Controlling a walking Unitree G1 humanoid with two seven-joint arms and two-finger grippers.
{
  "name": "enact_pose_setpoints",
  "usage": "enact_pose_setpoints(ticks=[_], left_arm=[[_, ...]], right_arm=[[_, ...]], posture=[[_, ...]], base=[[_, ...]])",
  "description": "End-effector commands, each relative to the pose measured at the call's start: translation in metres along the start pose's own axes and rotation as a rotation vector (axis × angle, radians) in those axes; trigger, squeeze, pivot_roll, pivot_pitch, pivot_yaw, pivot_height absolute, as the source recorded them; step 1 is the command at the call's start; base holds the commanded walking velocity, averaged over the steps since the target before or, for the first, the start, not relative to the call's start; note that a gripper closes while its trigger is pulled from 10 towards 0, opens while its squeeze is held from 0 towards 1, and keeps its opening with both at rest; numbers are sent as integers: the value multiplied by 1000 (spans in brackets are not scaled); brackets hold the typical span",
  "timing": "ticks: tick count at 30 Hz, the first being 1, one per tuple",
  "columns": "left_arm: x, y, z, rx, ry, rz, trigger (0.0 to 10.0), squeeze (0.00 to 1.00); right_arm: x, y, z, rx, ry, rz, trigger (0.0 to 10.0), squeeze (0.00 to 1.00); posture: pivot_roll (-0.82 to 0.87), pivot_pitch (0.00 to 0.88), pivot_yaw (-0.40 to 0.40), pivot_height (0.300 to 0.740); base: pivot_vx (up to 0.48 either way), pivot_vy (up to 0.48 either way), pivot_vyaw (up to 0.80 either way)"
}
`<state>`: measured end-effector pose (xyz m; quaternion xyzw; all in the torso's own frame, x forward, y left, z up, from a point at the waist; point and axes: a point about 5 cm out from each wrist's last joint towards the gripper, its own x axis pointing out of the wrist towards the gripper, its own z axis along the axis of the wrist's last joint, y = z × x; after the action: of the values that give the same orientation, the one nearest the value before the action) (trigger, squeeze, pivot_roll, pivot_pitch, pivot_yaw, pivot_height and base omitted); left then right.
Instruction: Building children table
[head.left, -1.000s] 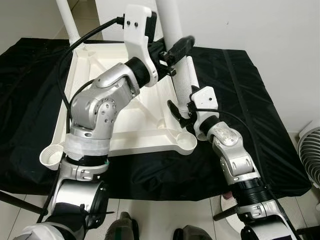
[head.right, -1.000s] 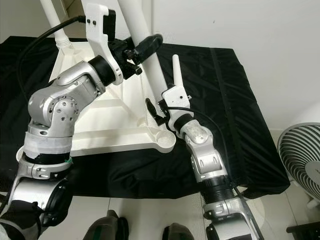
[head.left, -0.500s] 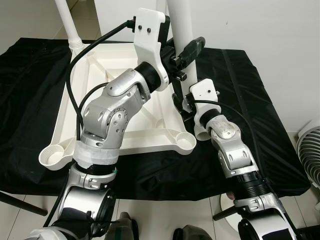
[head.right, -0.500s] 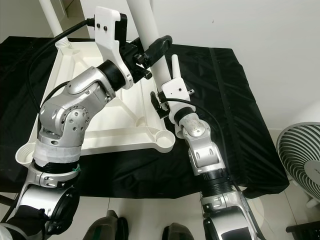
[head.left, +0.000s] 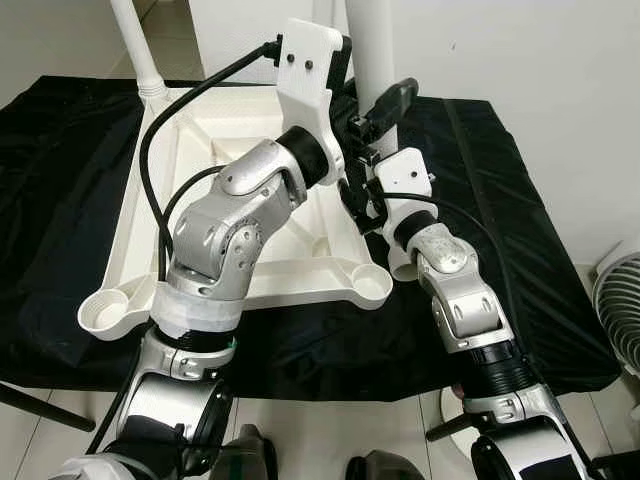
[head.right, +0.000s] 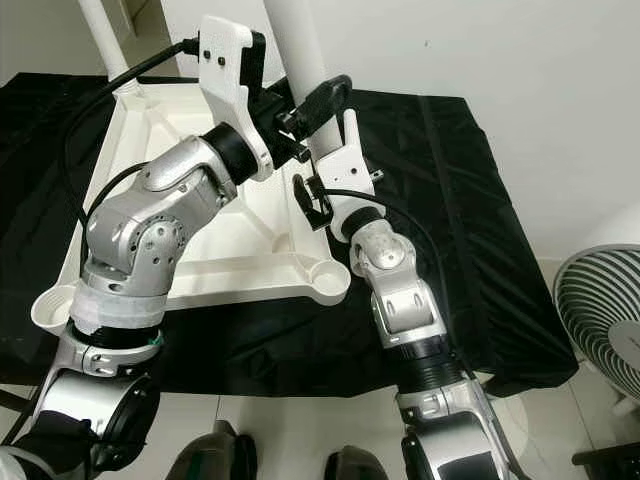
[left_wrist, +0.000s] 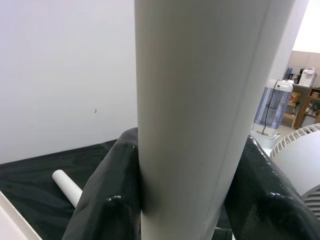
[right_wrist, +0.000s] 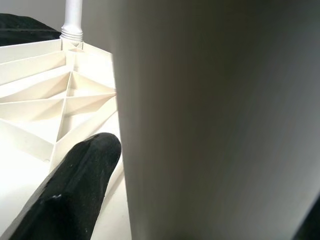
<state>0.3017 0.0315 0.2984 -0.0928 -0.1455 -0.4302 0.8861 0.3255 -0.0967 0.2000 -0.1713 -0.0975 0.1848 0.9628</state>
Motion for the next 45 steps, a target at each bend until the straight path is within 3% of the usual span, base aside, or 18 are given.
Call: enact_pose_setpoints(ticks=[1, 2, 3, 6, 7, 8, 9, 24, 25, 28, 29, 30, 31, 39, 40, 45], left_arm=[[2, -5, -1, -1, -10, -22, 10000, 0], [2, -5, -1, -1, -10, -22, 10000, 0], [2, -6, -1, 0, -11, -22, 10000, 0], [3, -6, -1, 1, -14, -24, 10000, 0], [3, -7, -1, 3, -17, -25, 10000, 0], [3, -7, -1, 3, -17, -25, 10000, 0], [3, -7, -1, 2, -19, -25, 10000, 0], [3, -11, 6, 16, -50, -56, 10000, 0], [3, -12, 5, -4, -51, -68, 10000, 1000], [1, -14, 5, -17, -52, -85, 10000, 1000], [0, -16, 5, -22, -52, -100, 10000, 1000], [0, -16, 5, -22, -52, -100, 10000, 1000], [-1, -17, 4, -19, -48, -111, 10000, 1000], [-3, -17, 1, 8, -27, -100, 10000, 1000], [-4, -15, 0, 21, -17, -85, 10000, 0], [-11, -4, -9, 48, 25, 2, 10000, 0]], right_arm=[[1, 2, 5, -5, -9, 7, 8941, 0], [1, 2, 5, -5, -9, 7, 8941, 0], [1, 2, 5, -5, -7, 6, 5373, 0], [1, 2, 4, -3, 2, 8, 4824, 0], [0, 2, 4, -3, 7, 9, 3255, 0], [0, 2, 4, -3, 7, 9, 3255, 0], [0, 2, 3, -2, 14, 8, 0, 0], [-2, -1, -3, -1, 79, -17, 0, 0], [-1, -1, -3, 0, 76, -23, 0, 0], [-1, -2, -1, 0, 66, -28, 0, 0], [-1, -2, -1, 5, 64, -42, 7412, 0], [-1, -2, -1, 5, 64, -42, 7412, 0], [0, -3, 0, 40, 62, -56, 10000, 0], [1, -8, 1, 113, 47, -106, 10000, 0], [1, -9, 2, 124, 42, -117, 10000, 0], [-2, -13, 4, 201, -9, -156, 10000, 0]], posture=[[-33, 0, -6, 740], [-33, 0, -6, 740], [-33, 0, -6, 740], [-33, 0, -7, 740], [-34, 0, -8, 740], [-34, 0, -8, 740], [-34, 0, -8, 740], [-31, 1, -16, 740], [-31, 1, -16, 740], [-32, 3, -16, 740], [-31, 4, -15, 740], [-31, 4, -15, 740], [-30, 5, -15, 740], [-26, 11, -16, 740], [-25, 13, -15, 740], [-23, 21, -12, 740]], base=[[0, 0, 0], [0, 0, 0], [0, 0, 0], [0, 0, 0], [0, 0, 0], [0, 0, 0], [0, 0, 0], [0, 0, 0], [0, 0, 0], [0, 0, 0], [0, 0, 0], [0, 0, 0], [0, 0, 0], [0, 0, 0], [0, 0, 0], [0, 0, 0]])
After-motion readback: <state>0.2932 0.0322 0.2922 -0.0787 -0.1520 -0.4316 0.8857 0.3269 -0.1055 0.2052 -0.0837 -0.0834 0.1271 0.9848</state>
